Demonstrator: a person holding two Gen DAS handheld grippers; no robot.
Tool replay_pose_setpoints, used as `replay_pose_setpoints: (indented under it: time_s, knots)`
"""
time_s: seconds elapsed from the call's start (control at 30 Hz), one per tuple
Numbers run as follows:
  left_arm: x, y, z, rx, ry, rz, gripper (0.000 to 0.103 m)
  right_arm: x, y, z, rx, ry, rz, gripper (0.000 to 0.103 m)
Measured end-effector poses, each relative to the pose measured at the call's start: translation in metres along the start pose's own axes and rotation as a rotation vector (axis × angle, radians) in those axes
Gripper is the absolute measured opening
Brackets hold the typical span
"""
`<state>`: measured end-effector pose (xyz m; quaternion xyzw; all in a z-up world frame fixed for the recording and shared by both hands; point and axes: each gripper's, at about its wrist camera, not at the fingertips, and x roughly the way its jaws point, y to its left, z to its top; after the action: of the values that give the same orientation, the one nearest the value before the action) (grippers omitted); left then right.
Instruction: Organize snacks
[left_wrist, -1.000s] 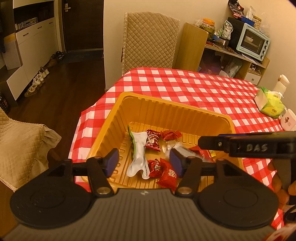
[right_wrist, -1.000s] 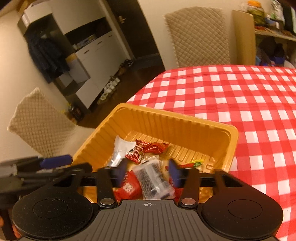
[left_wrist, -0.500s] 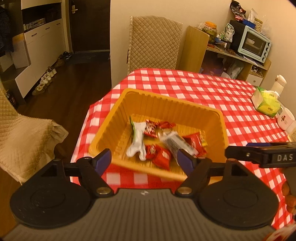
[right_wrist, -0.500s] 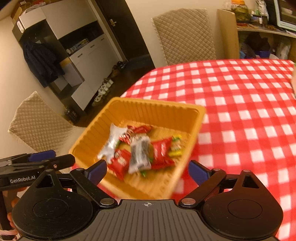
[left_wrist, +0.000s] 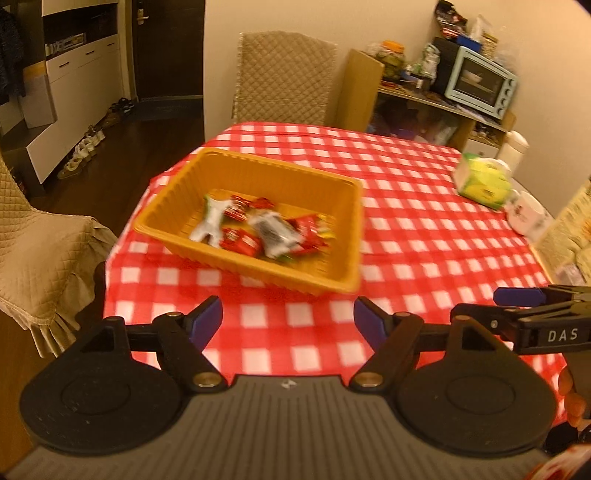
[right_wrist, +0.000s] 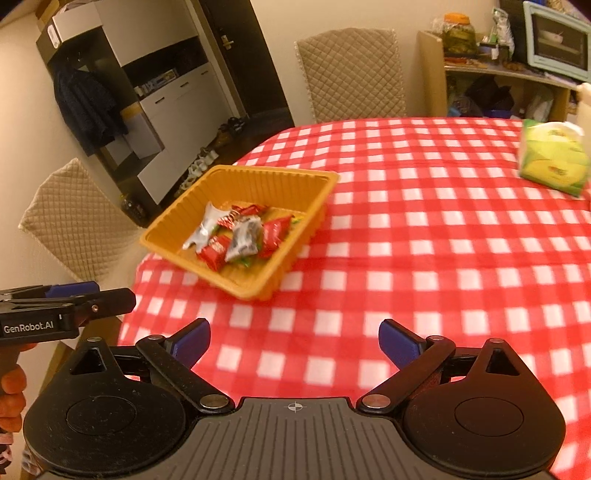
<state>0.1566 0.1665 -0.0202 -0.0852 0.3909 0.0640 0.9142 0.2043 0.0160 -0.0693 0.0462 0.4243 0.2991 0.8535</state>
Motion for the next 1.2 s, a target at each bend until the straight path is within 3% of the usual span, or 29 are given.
replay_pose_setpoints:
  time_s: [0.63,1.2]
  knots:
    - [-0.080,-0.097,-0.089,0.043,0.019,-0.061,0.077,-0.118,-0.025,-0.092,0.005,-0.025,-0.061,0.097]
    - [-0.103,-0.129,-0.127,0.061,0.029,-0.099,0.077,-0.155,-0.034,-0.139,0.024,-0.009,-0.082,0.097]
